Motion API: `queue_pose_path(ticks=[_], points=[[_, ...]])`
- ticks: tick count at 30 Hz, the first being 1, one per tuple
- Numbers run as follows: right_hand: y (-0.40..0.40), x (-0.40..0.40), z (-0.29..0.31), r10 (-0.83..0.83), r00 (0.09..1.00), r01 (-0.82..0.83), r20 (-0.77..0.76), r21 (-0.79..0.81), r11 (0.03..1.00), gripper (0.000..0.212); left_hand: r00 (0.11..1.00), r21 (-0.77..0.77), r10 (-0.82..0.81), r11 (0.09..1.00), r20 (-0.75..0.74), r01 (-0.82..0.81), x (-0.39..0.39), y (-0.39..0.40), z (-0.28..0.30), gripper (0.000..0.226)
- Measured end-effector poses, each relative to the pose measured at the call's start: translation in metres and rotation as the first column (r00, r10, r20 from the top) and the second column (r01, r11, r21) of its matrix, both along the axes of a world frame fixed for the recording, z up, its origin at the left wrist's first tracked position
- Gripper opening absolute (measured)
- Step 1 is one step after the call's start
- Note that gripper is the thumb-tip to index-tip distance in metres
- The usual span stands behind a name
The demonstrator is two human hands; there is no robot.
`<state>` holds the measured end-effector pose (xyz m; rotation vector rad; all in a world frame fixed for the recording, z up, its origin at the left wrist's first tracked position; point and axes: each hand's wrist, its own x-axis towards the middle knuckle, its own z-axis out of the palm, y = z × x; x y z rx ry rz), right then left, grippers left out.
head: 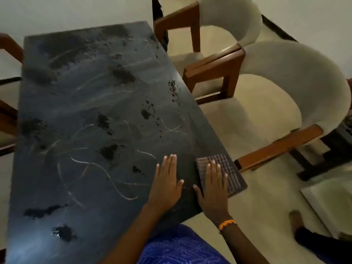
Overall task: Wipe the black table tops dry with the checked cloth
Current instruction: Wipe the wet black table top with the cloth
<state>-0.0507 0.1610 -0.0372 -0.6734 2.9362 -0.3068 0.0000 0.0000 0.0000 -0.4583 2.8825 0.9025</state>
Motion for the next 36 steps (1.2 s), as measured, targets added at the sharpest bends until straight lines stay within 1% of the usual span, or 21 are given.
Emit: queue_pose_path(ticks=[2, 4, 6, 7, 8, 11, 13, 15, 17, 19, 20, 22, 23, 24, 26, 29, 30, 32, 33, 35, 36], points=[[0.009, -0.005, -0.001, -0.056, 0.998, 0.055, -0.002, -0.046, 0.997, 0.074, 1.000, -0.003, -0.007, 1.000, -0.006, 0.007, -0.004, 0.000, -0.003, 0.075], [0.013, -0.008, -0.002, -0.070, 0.998, 0.070, 0.001, -0.068, 0.995, 0.068, 1.000, -0.002, 0.003, 1.000, -0.003, -0.003, -0.006, -0.001, -0.004, 0.074], [0.008, -0.014, -0.002, -0.069, 0.997, 0.067, -0.024, -0.058, 0.996, 0.064, 1.000, 0.021, 0.014, 1.000, -0.007, -0.014, -0.007, -0.001, -0.005, 0.072], [0.006, -0.018, 0.000, -0.064, 0.996, 0.061, -0.063, -0.050, 0.997, 0.060, 1.000, 0.032, 0.028, 0.999, -0.009, -0.028, -0.007, -0.001, -0.006, 0.072], [0.004, -0.024, 0.005, -0.053, 0.997, 0.051, -0.064, -0.034, 0.998, 0.056, 0.999, 0.036, 0.041, 0.999, -0.018, -0.041, -0.008, -0.002, -0.006, 0.071], [-0.004, -0.045, 0.015, -0.047, 0.998, 0.050, 0.047, -0.057, 0.997, 0.045, 0.997, 0.068, 0.078, 0.995, -0.019, -0.077, -0.008, -0.003, -0.006, 0.069], [-0.019, -0.056, 0.027, -0.109, 0.986, 0.133, 0.130, -0.188, 0.973, 0.039, 0.992, 0.110, 0.124, 0.987, -0.031, -0.120, -0.006, -0.008, -0.004, 0.067], [-0.038, -0.062, 0.042, -0.159, 0.953, 0.243, 0.257, -0.338, 0.909, 0.033, 0.974, 0.205, 0.227, 0.955, -0.030, -0.216, -0.005, -0.017, 0.001, 0.062], [-0.063, -0.064, 0.053, -0.123, 0.891, 0.335, 0.437, -0.453, 0.826, 0.026, 0.930, 0.334, 0.367, 0.879, -0.019, -0.340, -0.002, -0.031, 0.009, 0.057], [-0.095, -0.059, 0.063, -0.013, 0.765, 0.469, 0.644, -0.543, 0.697, 0.013, 0.885, 0.401, 0.465, 0.815, -0.025, -0.417, 0.001, -0.050, 0.016, 0.054], [-0.112, -0.055, 0.067, 0.051, 0.693, 0.536, 0.719, -0.561, 0.631, 0.014, 0.868, 0.422, 0.495, 0.794, -0.034, -0.437, 0.003, -0.059, 0.019, 0.053], [-0.146, -0.047, 0.074, 0.181, 0.576, 0.611, 0.797, -0.567, 0.553, 0.019, 0.838, 0.458, 0.544, 0.756, -0.044, -0.467, 0.008, -0.081, 0.028, 0.052], [-0.166, -0.044, 0.077, 0.238, 0.548, 0.609, 0.802, -0.577, 0.544, 0.019, 0.821, 0.463, 0.568, 0.743, -0.055, -0.483, 0.012, -0.094, 0.033, 0.051], [-0.186, -0.041, 0.081, 0.280, 0.544, 0.586, 0.791, -0.597, 0.548, 0.018, 0.801, 0.455, 0.593, 0.736, -0.079, -0.501, 0.016, -0.109, 0.037, 0.049], [-0.229, -0.038, 0.088, 0.330, 0.586, 0.494, 0.740, -0.650, 0.577, 0.014, 0.757, 0.402, 0.639, 0.734, -0.135, -0.547, 0.024, -0.141, 0.044, 0.045], [-0.307, -0.037, 0.103, 0.355, 0.706, 0.306, 0.613, -0.716, 0.627, 0.027, 0.725, 0.296, 0.665, 0.739, -0.176, -0.606, 0.035, -0.203, 0.049, 0.042], [-0.329, -0.040, 0.108, 0.339, 0.753, 0.245, 0.563, -0.719, 0.650, 0.028, 0.730, 0.265, 0.660, 0.746, -0.178, -0.611, 0.036, -0.219, 0.050, 0.042], [-0.386, -0.046, 0.112, 0.309, 0.846, 0.109, 0.435, -0.707, 0.699, 0.012, 0.734, 0.215, 0.653, 0.756, -0.185, -0.618, 0.043, -0.261, 0.049, 0.042], [-0.413, -0.051, 0.114, 0.277, 0.891, 0.054, 0.360, -0.690, 0.722, 0.010, 0.733, 0.202, 0.653, 0.757, -0.190, -0.622, 0.047, -0.282, 0.047, 0.042], [-0.461, -0.062, 0.113, 0.203, 0.952, 0.007, 0.228, -0.681, 0.732, 0.016, 0.730, 0.191, 0.656, 0.754, -0.192, -0.628, 0.051, -0.320, 0.044, 0.043], [-0.486, -0.068, 0.110, 0.196, 0.966, -0.024, 0.171, -0.693, 0.720, 0.020, 0.732, 0.184, 0.655, 0.755, -0.187, -0.629, 0.052, -0.341, 0.041, 0.043]])
